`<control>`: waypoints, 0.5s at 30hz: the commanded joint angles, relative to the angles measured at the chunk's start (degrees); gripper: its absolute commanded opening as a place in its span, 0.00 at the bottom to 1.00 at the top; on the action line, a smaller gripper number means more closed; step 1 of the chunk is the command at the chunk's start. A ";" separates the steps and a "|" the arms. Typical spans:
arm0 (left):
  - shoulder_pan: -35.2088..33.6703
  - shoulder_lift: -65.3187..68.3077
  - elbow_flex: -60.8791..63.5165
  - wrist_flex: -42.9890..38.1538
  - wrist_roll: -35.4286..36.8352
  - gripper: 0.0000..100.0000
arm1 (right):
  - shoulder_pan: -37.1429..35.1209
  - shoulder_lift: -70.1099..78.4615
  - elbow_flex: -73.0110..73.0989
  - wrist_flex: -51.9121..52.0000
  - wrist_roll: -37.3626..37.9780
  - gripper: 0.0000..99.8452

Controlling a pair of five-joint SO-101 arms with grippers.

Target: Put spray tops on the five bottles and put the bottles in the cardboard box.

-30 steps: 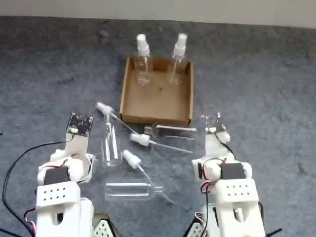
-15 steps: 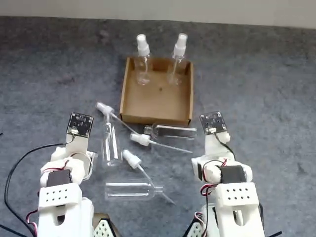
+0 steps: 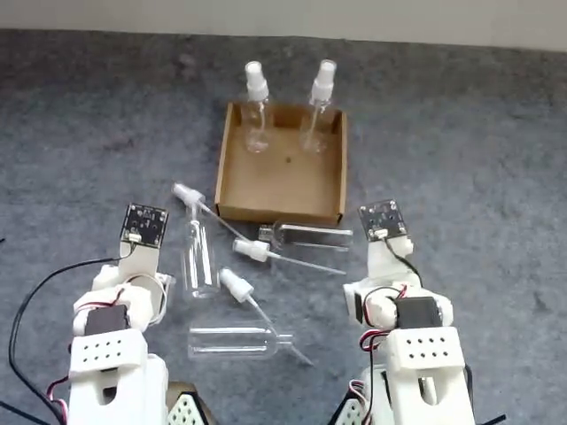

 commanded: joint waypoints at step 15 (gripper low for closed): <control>-0.22 0.22 0.13 -1.14 -0.26 0.15 | -14.73 32.22 -50.51 10.24 -1.76 0.12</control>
